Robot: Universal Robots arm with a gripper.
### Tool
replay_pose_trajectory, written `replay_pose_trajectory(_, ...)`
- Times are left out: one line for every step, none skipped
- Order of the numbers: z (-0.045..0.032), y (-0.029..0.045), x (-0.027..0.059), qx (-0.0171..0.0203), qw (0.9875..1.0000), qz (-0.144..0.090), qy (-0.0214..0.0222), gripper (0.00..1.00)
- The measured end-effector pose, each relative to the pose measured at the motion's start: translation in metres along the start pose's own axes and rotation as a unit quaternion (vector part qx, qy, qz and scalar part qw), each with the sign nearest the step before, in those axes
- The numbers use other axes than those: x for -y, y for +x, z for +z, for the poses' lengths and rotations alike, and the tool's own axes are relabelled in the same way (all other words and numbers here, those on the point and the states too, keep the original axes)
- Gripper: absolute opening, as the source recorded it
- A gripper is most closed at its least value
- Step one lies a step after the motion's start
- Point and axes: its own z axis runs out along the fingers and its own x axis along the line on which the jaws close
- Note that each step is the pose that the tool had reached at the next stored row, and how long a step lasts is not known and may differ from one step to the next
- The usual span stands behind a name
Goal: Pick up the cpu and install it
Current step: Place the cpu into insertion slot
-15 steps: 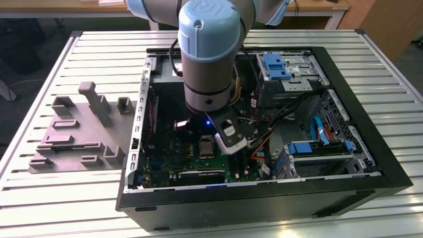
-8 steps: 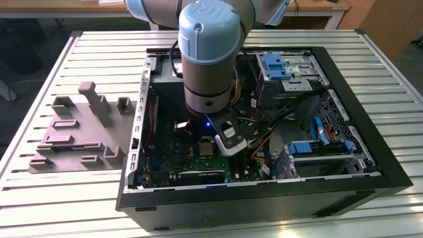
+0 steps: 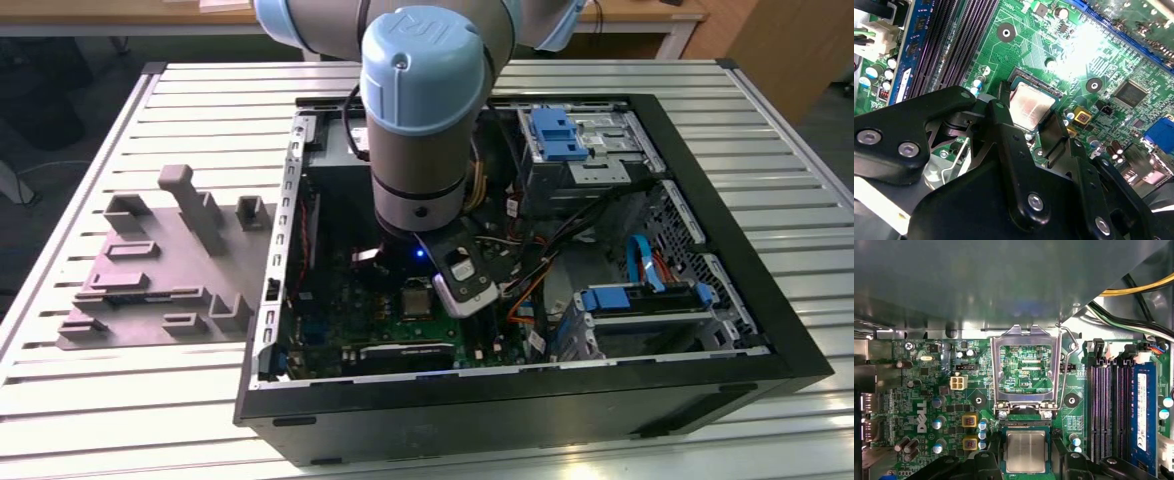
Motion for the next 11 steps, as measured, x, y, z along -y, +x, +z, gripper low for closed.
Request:
replay_pose_trajectory(0.0003, 0.0, -0.0001, 0.0001, 1.0, 0.0, -0.0001, 0.47)
replay_pose_trajectory(0.0004, -0.0001, -0.0001, 0.0002, 1.0, 0.0, -0.0002, 0.47)
replay_pose_trajectory(0.0005, -0.0001, -0.0001, 0.0002, 1.0, 0.0, -0.0004, 0.47)
replay_pose_trajectory(0.0006, -0.0001, -0.0001, 0.0002, 1.0, 0.0, -0.0004, 0.47)
replay_pose_trajectory(0.0005, -0.0001, -0.0001, 0.0002, 1.0, 0.0, -0.0004, 0.47)
replay_pose_trajectory(0.0005, -0.0001, -0.0001, 0.0002, 1.0, 0.0, -0.0004, 0.47)
replay_pose_trajectory(0.0006, -0.0001, -0.0001, 0.0002, 1.0, 0.0, -0.0004, 0.47)
replay_pose_trajectory(0.0006, -0.0001, -0.0001, 0.0002, 1.0, 0.0, -0.0003, 0.47)
replay_pose_trajectory(0.0006, -0.0001, -0.0002, 0.0002, 1.0, 0.0, -0.0004, 0.47)
replay_pose_trajectory(0.0008, -0.0001, -0.0002, 0.0003, 1.0, 0.0, -0.0005, 0.47)
replay_pose_trajectory(0.0008, -0.0001, -0.0002, 0.0003, 1.0, 0.0, -0.0007, 0.49)
